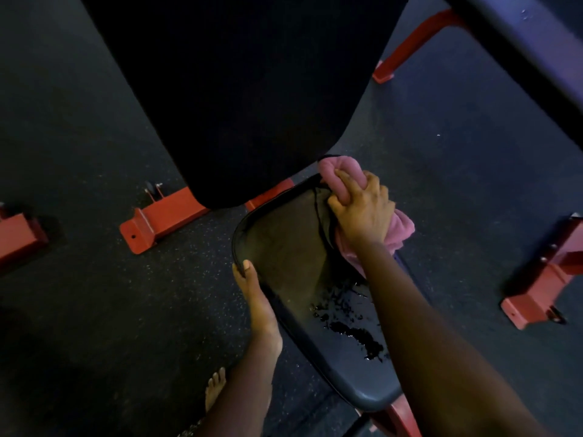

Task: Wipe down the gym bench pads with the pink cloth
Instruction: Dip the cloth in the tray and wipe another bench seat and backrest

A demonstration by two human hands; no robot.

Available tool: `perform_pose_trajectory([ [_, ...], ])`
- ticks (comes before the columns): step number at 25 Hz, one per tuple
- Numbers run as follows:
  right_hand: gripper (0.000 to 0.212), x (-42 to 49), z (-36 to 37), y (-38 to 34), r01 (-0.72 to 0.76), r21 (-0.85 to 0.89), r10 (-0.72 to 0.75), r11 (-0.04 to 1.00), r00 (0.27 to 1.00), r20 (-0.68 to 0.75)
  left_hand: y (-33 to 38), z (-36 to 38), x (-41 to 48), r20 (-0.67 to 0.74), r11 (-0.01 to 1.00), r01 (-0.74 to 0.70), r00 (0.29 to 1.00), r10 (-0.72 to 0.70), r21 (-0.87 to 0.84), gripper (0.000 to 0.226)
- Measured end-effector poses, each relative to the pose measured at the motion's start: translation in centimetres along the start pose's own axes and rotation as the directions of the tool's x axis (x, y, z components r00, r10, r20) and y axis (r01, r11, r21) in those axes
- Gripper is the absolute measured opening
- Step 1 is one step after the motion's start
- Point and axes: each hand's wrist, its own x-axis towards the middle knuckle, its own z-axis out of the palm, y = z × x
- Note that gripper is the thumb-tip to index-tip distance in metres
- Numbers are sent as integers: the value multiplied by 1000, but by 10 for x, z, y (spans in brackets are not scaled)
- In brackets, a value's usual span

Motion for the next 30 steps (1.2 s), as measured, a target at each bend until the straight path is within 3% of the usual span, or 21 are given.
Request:
perform_pose_trajectory([
  [4, 49, -24, 0, -9, 38, 12, -38, 999, 999, -23, 12, -16, -10, 83, 990, 22, 996, -33, 140, 73],
  [6, 50, -48, 0, -14, 69, 15, -69, 998, 998, 2, 24, -24, -27, 71, 943, -124, 992, 107, 308, 56],
  [8, 50, -79, 2, -23, 76, 35, -77, 996, 997, 15, 42, -29, -40, 236, 737, -419, 908, 347, 530, 49],
  [10, 49, -110, 5, -33, 84, 71, -84, 994, 996, 6, 60, -24, -33, 515, 427, -660, 750, 415, 618, 54],
  [12, 50, -141, 10, -42, 71, 54, -72, 996, 997, 5, 75, -14, -7, 710, 182, -780, 622, 331, 599, 58],
  [15, 52, -184, 17, -51, 35, 24, -35, 999, 999, 28, 87, -2, 29, 855, -74, -861, 485, 182, 504, 60],
  [20, 56, -216, 22, -46, 91, -20, -91, 996, 996, -25, 81, 20, 68, 954, -355, -897, 297, -49, 262, 59],
  [22, 54, -203, 20, -33, -9, -30, 8, 1000, 1000, -28, 75, 27, 77, 962, -452, -873, 254, -98, 184, 57],
  [25, 52, -158, 13, 10, -325, 32, 327, 945, 942, -78, 68, 29, 80, 968, -594, -798, 217, -123, 103, 56],
  [30, 47, -107, 0, 62, -514, 36, 514, 857, 857, -9, 69, 30, 79, 961, -648, -757, 236, -146, 87, 59],
])
